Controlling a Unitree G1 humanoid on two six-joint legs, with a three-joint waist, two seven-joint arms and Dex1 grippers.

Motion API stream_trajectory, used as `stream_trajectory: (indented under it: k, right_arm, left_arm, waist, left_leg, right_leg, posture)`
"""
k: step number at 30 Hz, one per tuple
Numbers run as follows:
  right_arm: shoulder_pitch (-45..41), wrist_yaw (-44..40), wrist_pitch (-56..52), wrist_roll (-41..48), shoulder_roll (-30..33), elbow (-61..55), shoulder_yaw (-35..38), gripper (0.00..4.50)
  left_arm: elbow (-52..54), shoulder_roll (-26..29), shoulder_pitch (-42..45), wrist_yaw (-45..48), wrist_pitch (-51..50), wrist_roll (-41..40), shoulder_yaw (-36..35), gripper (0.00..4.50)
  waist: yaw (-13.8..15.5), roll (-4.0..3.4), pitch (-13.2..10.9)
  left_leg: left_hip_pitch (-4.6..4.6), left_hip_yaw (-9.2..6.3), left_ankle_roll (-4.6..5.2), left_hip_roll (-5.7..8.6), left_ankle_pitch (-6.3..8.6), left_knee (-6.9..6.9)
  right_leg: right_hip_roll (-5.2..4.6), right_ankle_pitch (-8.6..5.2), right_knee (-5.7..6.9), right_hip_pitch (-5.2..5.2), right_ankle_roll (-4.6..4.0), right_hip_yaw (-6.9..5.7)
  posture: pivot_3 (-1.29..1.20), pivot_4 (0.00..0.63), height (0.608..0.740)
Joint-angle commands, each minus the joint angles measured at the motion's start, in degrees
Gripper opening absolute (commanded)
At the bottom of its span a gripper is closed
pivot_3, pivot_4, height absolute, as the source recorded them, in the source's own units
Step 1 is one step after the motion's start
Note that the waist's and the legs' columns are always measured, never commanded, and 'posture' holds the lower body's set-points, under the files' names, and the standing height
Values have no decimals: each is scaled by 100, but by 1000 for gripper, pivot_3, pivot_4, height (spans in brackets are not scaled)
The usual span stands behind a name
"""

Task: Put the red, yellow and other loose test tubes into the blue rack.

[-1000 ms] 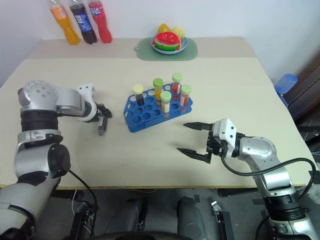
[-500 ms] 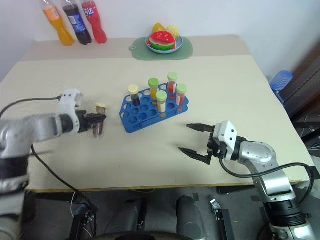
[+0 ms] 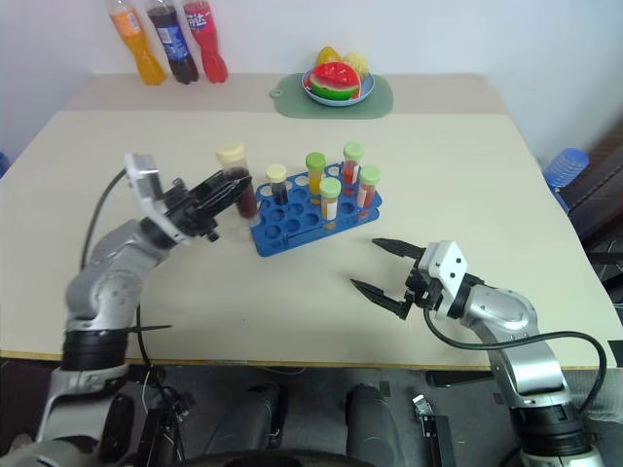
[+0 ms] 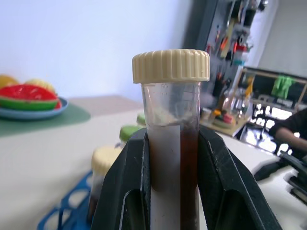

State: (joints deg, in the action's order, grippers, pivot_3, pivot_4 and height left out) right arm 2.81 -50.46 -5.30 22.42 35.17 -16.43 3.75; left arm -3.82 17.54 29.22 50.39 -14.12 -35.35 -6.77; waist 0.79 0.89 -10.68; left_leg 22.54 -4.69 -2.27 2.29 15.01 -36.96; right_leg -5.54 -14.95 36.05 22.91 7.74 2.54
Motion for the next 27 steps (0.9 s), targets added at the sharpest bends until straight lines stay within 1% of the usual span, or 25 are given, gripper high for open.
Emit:
stream_trajectory:
  k: [1,5,11,16,22,27]
  right_arm:
    - [306,261,-8,-54,-74,-518,111,4237]
    - [765,595,-5,-151,-149,-859,209,4237]
    - [1294,980,42,-340,-307,-1200,226,4237]
    - [1588,1173,108,-451,-377,-1361,262,4237]
    - [1615,1340,172,-530,-428,-1387,220,4237]
    - [1580,1395,224,-598,-475,-1330,155,4237]
  left_arm:
    - [-647,-316,476,228,656,344,234,776]
    - [-1668,-607,930,343,1434,883,437,776]
    - [-2741,-671,1266,652,2050,1360,617,776]
    - [-3053,-533,1289,1136,2078,1449,663,776]
    - [-3057,-404,1188,1459,2035,1418,628,776]
    - [-3172,-334,1100,1547,2153,1519,643,776]
  waist:
    - [-10,3,-2]
    - [-37,4,-2]
    - [-51,4,-2]
    - [-62,2,-1]
    - [-57,2,1]
    - [-56,2,3]
  left_leg:
    - [0,0,2,0,1,-4]
    - [-2,1,7,0,4,-7]
    - [-3,-3,9,-1,5,-7]
    - [-6,-4,10,-2,5,-8]
    - [-12,-5,10,-2,5,-8]
    - [-14,-7,10,-3,5,-8]
  right_leg:
    - [0,0,-1,-2,1,-2]
    - [1,1,1,-4,3,0]
    - [6,-1,3,-5,5,-1]
    - [7,-1,5,-7,5,-1]
    - [7,-1,6,-14,5,-1]
    - [7,-1,7,-16,5,-1]
  posture:
    - [0,150,740]
    - [0,150,740]
    - [0,150,740]
    - [0,150,740]
    - [0,150,740]
    - [0,150,740]
